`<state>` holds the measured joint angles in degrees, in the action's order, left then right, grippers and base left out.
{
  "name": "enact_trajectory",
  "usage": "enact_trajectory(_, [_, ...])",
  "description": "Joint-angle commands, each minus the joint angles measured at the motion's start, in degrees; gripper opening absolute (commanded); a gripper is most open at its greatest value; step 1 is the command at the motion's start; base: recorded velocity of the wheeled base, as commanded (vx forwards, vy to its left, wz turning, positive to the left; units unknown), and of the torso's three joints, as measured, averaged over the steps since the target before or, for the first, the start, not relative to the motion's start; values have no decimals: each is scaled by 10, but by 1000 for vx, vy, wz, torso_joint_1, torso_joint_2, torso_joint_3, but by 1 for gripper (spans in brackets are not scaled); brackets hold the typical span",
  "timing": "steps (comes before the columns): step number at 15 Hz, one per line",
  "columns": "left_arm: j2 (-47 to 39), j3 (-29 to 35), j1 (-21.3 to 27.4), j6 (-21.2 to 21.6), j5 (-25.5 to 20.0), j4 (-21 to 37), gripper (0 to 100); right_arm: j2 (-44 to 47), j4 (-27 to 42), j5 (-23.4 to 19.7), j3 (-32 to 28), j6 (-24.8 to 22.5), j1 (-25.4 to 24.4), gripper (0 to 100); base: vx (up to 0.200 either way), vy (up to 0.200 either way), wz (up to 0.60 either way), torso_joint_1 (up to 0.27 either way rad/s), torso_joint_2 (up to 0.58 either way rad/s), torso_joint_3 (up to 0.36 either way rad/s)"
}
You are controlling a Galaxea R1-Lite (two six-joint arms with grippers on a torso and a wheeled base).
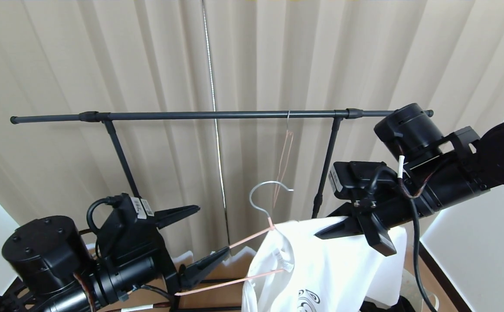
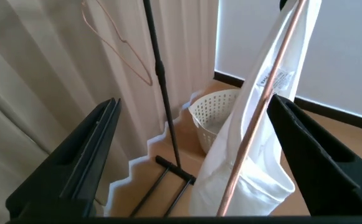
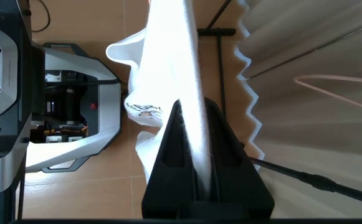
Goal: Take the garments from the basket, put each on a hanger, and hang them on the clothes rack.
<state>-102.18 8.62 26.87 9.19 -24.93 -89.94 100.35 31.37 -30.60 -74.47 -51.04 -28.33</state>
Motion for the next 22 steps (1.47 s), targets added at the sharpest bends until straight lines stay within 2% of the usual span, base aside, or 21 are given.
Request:
enact_trajectory(1, [15, 10, -9, -15, 0, -1, 100, -9, 0, 1, 0, 0, 7, 0, 0, 0, 0, 0, 0, 0])
enact_trajectory(3, [35, 14, -19, -30, -3, -1, 100, -16, -6, 22, -1, 13, 17, 0, 0, 0, 0, 0, 0, 0])
enact_trajectory(5, [73, 32, -27, -30, -2, 8, 100, -26, -37, 45, 17, 53, 22, 0, 0, 0, 0, 0, 0, 0])
enact_trajectory(7, [135, 69, -28, -30, 7, 177, 100, -50, -105, 46, 71, 84, 40, 0, 0, 0, 0, 0, 0, 0])
enact_trajectory(8, [165, 94, -24, -30, 16, 286, 100, -68, -155, 46, 114, 85, 50, 0, 0, 0, 0, 0, 0, 0])
enact_trajectory(9, [175, 116, -22, -26, 32, 356, 100, -79, -190, 47, 144, 86, 56, 0, 0, 0, 0, 0, 0, 0])
enact_trajectory(10, [184, 138, -10, -22, 71, 434, 100, -89, -230, 48, 178, 86, 60, 0, 0, 0, 0, 0, 0, 0])
enact_trajectory(11, [193, 167, 12, -19, 139, 524, 100, -96, -287, 48, 218, 87, 66, 0, 0, 0, 0, 0, 0, 0])
enact_trajectory(13, [197, 178, 56, -19, 200, 617, 100, -99, -380, 49, 282, 98, 69, 0, 0, 0, 0, 0, 0, 0])
enact_trajectory(14, [194, 179, 70, -20, 210, 628, 100, -99, -402, 50, 296, 106, 69, 0, 0, 0, 0, 0, 0, 0])
enact_trajectory(15, [181, 180, 104, -23, 234, 634, 100, -93, -441, 63, 311, 128, 68, 0, 0, 0, 0, 0, 0, 0])
enact_trajectory(17, [131, 193, 151, -43, 264, 634, 100, -96, -453, 99, 317, 152, 63, 0, 0, 0, 0, 0, 0, 0])
enact_trajectory(19, [80, 213, 191, -75, 297, 632, 100, -99, -455, 100, 318, 188, 44, 0, 0, 0, 0, 0, 0, 0])
enact_trajectory(20, [40, 236, 215, -112, 323, 632, 100, -99, -462, 101, 317, 210, 44, 0, 0, 0, 0, 0, 0, 0])
enact_trajectory(22, [-6, 262, 231, -149, 359, 632, 100, -97, -475, 103, 318, 212, 42, 0, 0, 0, 0, 0, 0, 0])
